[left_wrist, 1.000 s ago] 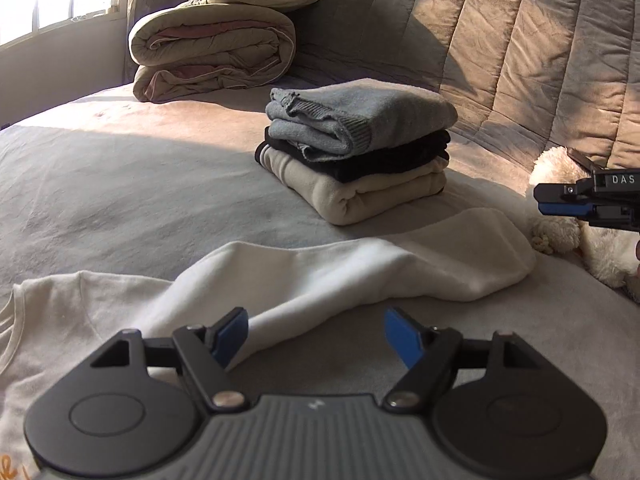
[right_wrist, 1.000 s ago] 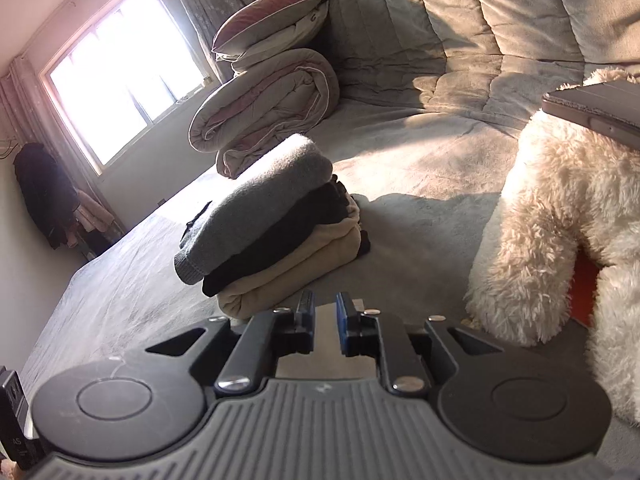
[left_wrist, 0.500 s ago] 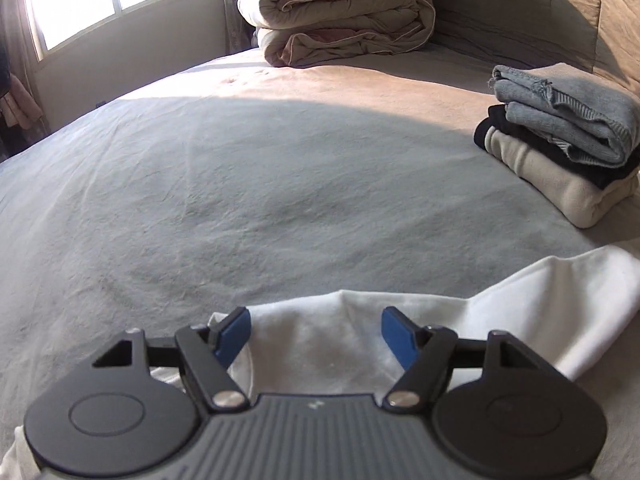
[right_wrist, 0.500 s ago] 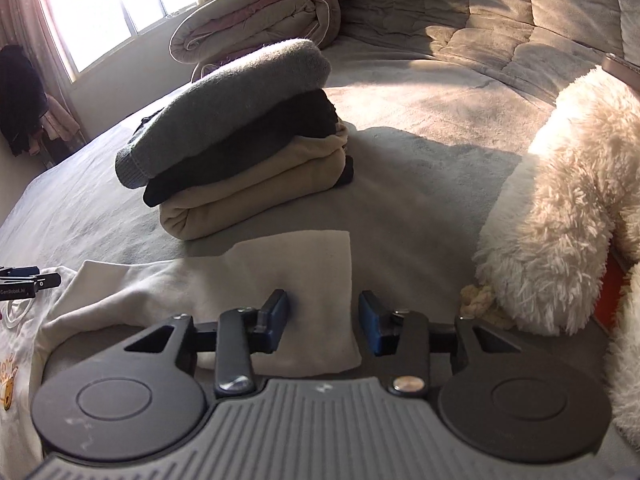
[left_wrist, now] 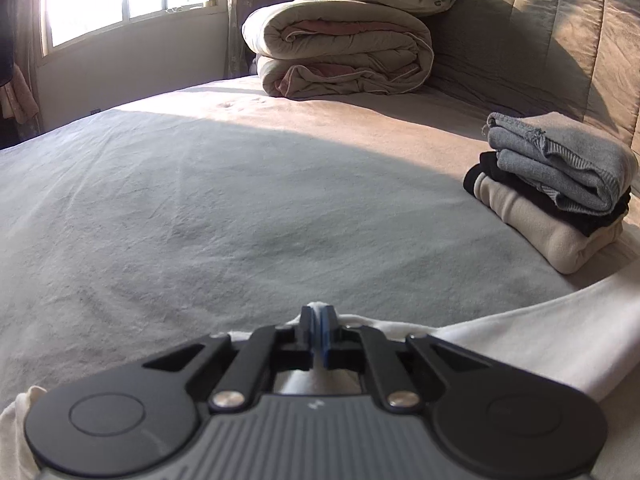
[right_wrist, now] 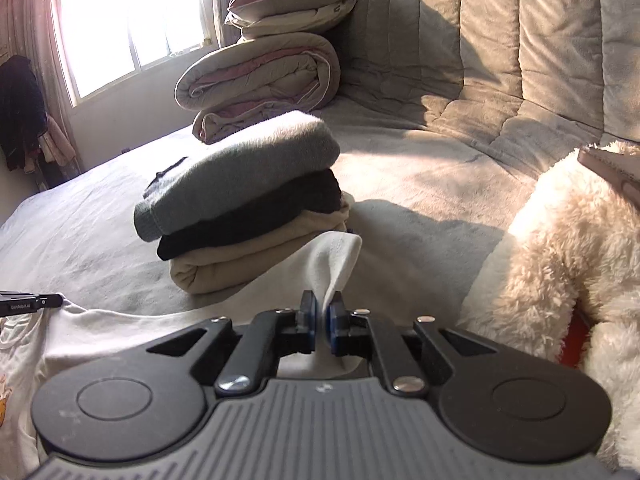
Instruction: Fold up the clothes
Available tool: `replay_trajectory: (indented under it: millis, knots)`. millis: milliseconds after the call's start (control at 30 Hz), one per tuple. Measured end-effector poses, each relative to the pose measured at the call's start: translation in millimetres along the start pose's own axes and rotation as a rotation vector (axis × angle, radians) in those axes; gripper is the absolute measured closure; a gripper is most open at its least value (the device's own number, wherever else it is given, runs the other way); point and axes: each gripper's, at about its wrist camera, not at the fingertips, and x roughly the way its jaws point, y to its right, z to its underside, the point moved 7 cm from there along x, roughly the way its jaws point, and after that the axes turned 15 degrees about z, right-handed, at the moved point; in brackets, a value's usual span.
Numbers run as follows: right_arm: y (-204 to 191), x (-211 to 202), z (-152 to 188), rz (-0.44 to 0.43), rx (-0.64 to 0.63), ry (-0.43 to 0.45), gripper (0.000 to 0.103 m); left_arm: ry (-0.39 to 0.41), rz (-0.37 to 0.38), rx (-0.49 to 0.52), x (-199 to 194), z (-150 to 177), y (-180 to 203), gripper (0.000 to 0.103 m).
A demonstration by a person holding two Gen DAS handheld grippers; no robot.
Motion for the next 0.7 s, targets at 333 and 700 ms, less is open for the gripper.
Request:
replay_trajectory:
  millis: [333, 700]
  knots:
    - [5, 37, 19, 0.082, -0.05, -0.062, 0.096, -0.004, -0.107, 0.087, 21, 15, 15, 0.095]
    - [9, 47, 30, 0.114, -0.087, -0.088, 0.075, 0.039, 0.054, 0.192, -53, 32, 91, 0.088]
